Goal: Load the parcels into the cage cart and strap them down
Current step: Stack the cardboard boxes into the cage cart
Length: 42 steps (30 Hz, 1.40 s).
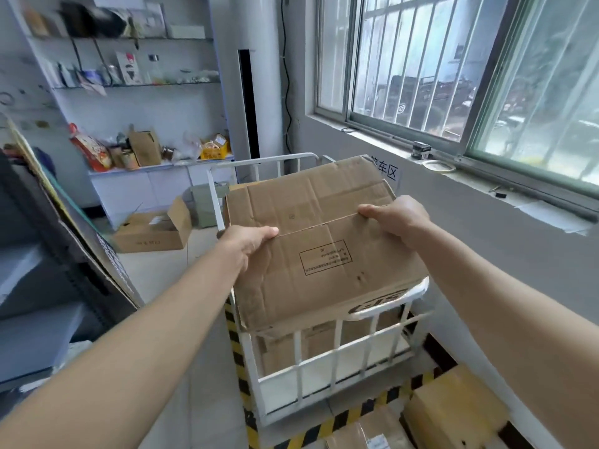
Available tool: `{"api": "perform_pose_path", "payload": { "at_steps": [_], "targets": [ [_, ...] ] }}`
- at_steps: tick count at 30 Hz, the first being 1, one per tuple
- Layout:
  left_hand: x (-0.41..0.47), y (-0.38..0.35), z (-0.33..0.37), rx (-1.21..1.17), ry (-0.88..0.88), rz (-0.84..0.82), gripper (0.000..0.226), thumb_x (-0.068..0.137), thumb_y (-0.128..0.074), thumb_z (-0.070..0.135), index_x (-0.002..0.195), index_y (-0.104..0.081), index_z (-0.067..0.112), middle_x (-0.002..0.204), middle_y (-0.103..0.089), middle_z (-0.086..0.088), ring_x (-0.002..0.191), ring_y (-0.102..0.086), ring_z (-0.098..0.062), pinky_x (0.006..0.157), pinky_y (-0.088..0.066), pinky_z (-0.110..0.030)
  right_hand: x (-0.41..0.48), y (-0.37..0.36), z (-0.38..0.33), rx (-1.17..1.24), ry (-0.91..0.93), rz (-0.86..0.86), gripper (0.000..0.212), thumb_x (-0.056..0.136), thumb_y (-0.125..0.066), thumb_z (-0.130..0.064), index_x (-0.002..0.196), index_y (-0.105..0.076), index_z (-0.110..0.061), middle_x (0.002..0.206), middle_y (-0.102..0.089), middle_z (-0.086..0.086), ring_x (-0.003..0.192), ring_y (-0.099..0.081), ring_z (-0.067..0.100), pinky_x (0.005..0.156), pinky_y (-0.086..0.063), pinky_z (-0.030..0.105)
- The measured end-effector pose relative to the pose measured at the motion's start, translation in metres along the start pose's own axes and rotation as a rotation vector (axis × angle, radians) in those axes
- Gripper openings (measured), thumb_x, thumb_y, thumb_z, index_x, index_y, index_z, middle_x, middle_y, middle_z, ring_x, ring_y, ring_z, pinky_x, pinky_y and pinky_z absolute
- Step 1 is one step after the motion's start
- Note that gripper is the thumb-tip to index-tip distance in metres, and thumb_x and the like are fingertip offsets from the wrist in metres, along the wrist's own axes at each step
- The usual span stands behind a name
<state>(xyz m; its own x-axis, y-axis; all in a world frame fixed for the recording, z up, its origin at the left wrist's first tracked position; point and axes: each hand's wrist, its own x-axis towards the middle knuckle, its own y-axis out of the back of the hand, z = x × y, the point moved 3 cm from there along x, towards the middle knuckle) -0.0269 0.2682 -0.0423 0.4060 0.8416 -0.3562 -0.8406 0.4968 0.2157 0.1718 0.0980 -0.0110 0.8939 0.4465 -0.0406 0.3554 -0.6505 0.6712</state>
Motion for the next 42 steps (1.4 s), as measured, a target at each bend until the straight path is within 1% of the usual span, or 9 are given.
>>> {"api": "perform_pose_path", "payload": {
  "at_steps": [4, 12, 20, 26, 30, 34, 37, 39, 42],
  "targets": [
    [0.051, 0.047, 0.023, -0.017, -0.058, 0.047, 0.059, 0.071, -0.082, 0.03, 0.118, -0.061, 0.001, 0.117, -0.063, -0.013, 0.104, -0.061, -0.03, 0.092, -0.049, -0.04, 0.02, -0.046, -0.043, 0.085, -0.006, 0.03, 0.045, 0.072, -0.072, -0.06, 0.078, -0.065, -0.015, 0.093, -0.07, 0.007, 0.088, -0.066, 0.026, 0.086, -0.053, 0.037],
    [0.159, 0.085, 0.053, -0.05, -0.096, 0.067, 0.093, 0.053, -0.089, 0.036, 0.131, -0.05, 0.004, 0.125, -0.058, -0.011, 0.106, -0.06, -0.028, 0.093, -0.049, -0.04, 0.085, -0.111, -0.1, 0.121, -0.023, 0.065, 0.057, 0.067, -0.071, -0.065, 0.096, -0.07, -0.016, 0.098, -0.071, 0.006, 0.092, -0.066, 0.027, 0.085, -0.053, 0.034],
    [0.276, 0.093, 0.078, -0.057, -0.09, 0.134, 0.08, 0.07, -0.083, 0.029, 0.134, -0.045, -0.001, 0.133, -0.052, -0.011, 0.116, -0.054, -0.026, 0.089, -0.044, -0.031, 0.186, -0.176, -0.143, 0.125, -0.019, 0.034, 0.051, 0.071, -0.072, -0.06, 0.092, -0.068, -0.014, 0.097, -0.069, 0.006, 0.092, -0.065, 0.027, 0.073, -0.047, 0.03],
    [0.356, 0.092, 0.106, -0.035, -0.066, 0.143, 0.094, 0.05, -0.089, 0.039, 0.127, -0.05, 0.0, 0.126, -0.055, -0.004, 0.109, -0.058, -0.024, 0.081, -0.047, -0.029, 0.249, -0.203, -0.174, 0.117, -0.052, 0.052, 0.056, 0.068, -0.071, -0.062, 0.097, -0.07, -0.014, 0.094, -0.069, 0.005, 0.091, -0.065, 0.025, 0.073, -0.046, 0.03],
    [0.426, 0.077, 0.117, -0.032, -0.081, 0.08, 0.124, 0.015, -0.082, 0.051, 0.127, -0.054, 0.005, 0.12, -0.062, -0.009, 0.1, -0.063, -0.027, 0.076, -0.053, -0.034, 0.282, -0.212, -0.178, 0.115, -0.111, 0.112, 0.058, 0.068, -0.071, -0.063, 0.099, -0.068, -0.015, 0.098, -0.07, 0.005, 0.093, -0.065, 0.026, 0.076, -0.048, 0.03],
    [0.476, 0.056, 0.135, -0.003, -0.107, -0.035, 0.105, 0.038, -0.09, 0.046, 0.127, -0.051, 0.006, 0.12, -0.06, -0.01, 0.101, -0.062, -0.028, 0.077, -0.051, -0.034, 0.307, -0.223, -0.178, 0.111, -0.18, 0.22, 0.057, 0.072, -0.07, -0.062, 0.099, -0.064, -0.012, 0.103, -0.069, 0.007, 0.099, -0.064, 0.028, 0.084, -0.051, 0.035],
    [0.53, 0.041, 0.143, 0.034, -0.103, -0.124, 0.128, 0.009, -0.086, 0.058, 0.123, -0.054, 0.011, 0.116, -0.062, -0.01, 0.099, -0.062, -0.03, 0.081, -0.054, -0.044, 0.318, -0.233, -0.182, 0.125, -0.241, 0.304, 0.044, 0.076, -0.069, -0.058, 0.083, -0.056, -0.016, 0.102, -0.066, 0.005, 0.1, -0.062, 0.027, 0.085, -0.048, 0.034],
    [0.553, 0.038, 0.152, 0.066, -0.118, -0.198, 0.12, 0.019, -0.086, 0.053, 0.126, -0.052, 0.009, 0.115, -0.062, -0.011, 0.098, -0.062, -0.03, 0.083, -0.054, -0.046, 0.323, -0.244, -0.188, 0.131, -0.287, 0.352, 0.043, 0.078, -0.069, -0.056, 0.082, -0.053, -0.016, 0.104, -0.065, 0.005, 0.103, -0.061, 0.028, 0.085, -0.046, 0.033],
    [0.579, 0.038, 0.169, 0.119, -0.138, -0.263, 0.11, 0.035, -0.083, 0.047, 0.13, -0.048, 0.006, 0.118, -0.061, -0.011, 0.1, -0.061, -0.03, 0.085, -0.052, -0.043, 0.331, -0.262, -0.199, 0.147, -0.351, 0.407, 0.053, 0.077, -0.068, -0.058, 0.101, -0.056, -0.012, 0.115, -0.063, 0.008, 0.109, -0.058, 0.03, 0.089, -0.045, 0.034]
  ]
}}
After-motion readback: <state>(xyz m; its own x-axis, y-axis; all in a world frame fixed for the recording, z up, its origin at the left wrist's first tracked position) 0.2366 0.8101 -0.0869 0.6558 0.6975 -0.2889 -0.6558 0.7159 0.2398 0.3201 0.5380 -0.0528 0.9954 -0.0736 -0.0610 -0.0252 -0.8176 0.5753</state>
